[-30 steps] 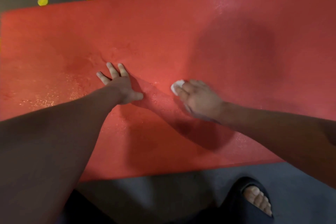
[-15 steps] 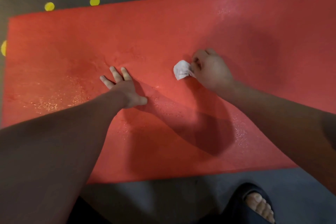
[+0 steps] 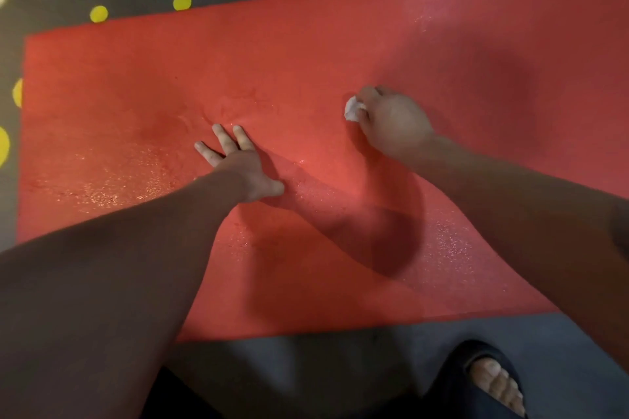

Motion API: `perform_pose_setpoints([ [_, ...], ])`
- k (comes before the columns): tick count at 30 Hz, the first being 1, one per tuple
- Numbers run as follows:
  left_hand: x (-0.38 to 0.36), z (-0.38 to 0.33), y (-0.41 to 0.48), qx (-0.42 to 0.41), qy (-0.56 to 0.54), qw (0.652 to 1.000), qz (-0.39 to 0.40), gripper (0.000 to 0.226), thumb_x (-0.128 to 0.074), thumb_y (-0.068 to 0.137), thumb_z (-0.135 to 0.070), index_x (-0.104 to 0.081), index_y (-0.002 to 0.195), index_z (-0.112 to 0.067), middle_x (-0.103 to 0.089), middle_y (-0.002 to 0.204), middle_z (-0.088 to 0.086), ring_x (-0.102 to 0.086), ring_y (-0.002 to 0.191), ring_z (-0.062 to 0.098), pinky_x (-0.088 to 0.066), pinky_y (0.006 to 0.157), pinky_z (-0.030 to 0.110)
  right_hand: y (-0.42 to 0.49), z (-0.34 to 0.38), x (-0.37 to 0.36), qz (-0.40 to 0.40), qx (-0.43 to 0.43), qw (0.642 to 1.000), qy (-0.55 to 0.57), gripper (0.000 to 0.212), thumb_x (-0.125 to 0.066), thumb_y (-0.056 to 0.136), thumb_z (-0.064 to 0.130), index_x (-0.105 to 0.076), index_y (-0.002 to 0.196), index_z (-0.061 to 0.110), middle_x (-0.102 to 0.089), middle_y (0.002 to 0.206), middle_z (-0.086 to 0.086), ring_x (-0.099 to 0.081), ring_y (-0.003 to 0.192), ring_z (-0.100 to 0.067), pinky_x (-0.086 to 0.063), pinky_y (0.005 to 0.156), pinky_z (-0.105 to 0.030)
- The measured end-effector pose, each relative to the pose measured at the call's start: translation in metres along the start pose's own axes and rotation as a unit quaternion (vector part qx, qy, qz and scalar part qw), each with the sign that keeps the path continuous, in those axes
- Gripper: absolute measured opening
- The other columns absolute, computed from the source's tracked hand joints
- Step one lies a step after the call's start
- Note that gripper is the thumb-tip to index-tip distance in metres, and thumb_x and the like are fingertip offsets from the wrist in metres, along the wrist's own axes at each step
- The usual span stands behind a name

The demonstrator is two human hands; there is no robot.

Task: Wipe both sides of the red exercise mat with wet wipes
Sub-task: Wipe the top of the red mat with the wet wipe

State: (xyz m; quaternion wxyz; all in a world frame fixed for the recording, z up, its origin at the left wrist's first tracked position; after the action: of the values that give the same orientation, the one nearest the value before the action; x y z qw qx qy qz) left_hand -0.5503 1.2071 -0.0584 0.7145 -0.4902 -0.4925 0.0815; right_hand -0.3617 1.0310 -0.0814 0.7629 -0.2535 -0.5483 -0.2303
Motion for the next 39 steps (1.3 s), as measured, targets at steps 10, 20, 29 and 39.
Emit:
perform_pose_setpoints([
  [10, 0.002, 0.004, 0.001, -0.008, 0.004, 1.000, 0.001, 0.141, -0.076, 0.074, -0.059, 0.027, 0.154, -0.008, 0.036, 0.158, 0.025, 0.027, 0.139, 0.063, -0.002, 0.120, 0.066, -0.065, 0.082, -0.022, 0.162, 0.317, 0.933, 0.052, 0.022, -0.050, 0.095, 0.028, -0.062, 0.113, 0.026, -0.063, 0.110, -0.001, -0.062, 0.100, -0.025, -0.050, 0.082, -0.033],
  [20, 0.007, 0.013, 0.001, -0.034, -0.029, 0.999, 0.009, 0.131, -0.077, 0.082, -0.049, 0.024, 0.157, -0.015, 0.038, 0.160, 0.015, 0.027, 0.142, 0.058, -0.012, 0.122, 0.062, -0.009, 0.071, -0.019, 0.097, 0.195, 0.974, 0.058, 0.028, -0.051, 0.087, 0.013, -0.064, 0.111, 0.017, -0.066, 0.107, -0.006, -0.062, 0.098, -0.029, -0.049, 0.082, -0.035],
  [29, 0.004, 0.012, 0.007, -0.026, -0.027, 0.999, 0.011, 0.133, -0.078, 0.081, -0.051, 0.027, 0.156, -0.015, 0.040, 0.158, 0.015, 0.030, 0.140, 0.058, -0.012, 0.121, 0.062, 0.026, 0.058, -0.022, 0.020, 0.255, 0.965, 0.058, 0.021, -0.053, 0.089, 0.013, -0.066, 0.106, 0.017, -0.064, 0.097, -0.009, -0.062, 0.089, -0.033, -0.049, 0.077, -0.035],
  [39, 0.001, 0.013, 0.012, -0.020, -0.034, 0.999, 0.024, 0.136, -0.078, 0.077, -0.051, 0.029, 0.154, -0.019, 0.046, 0.155, 0.011, 0.035, 0.139, 0.055, -0.020, 0.115, 0.071, -0.020, 0.064, -0.027, 0.100, 0.430, 0.896, 0.045, 0.025, -0.046, 0.093, 0.023, -0.064, 0.109, 0.017, -0.067, 0.108, -0.003, -0.063, 0.095, -0.027, -0.053, 0.085, -0.035],
])
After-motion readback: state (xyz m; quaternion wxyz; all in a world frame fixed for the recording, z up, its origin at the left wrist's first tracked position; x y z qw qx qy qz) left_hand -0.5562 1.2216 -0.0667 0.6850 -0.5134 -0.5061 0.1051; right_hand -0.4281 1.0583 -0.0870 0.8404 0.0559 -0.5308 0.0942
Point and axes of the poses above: each hand's wrist, its own y-axis towards the middle knuckle, its own x-axis out of the back of the hand, z = x × y, the point moved 1 cm from there along y, towards the middle knuckle
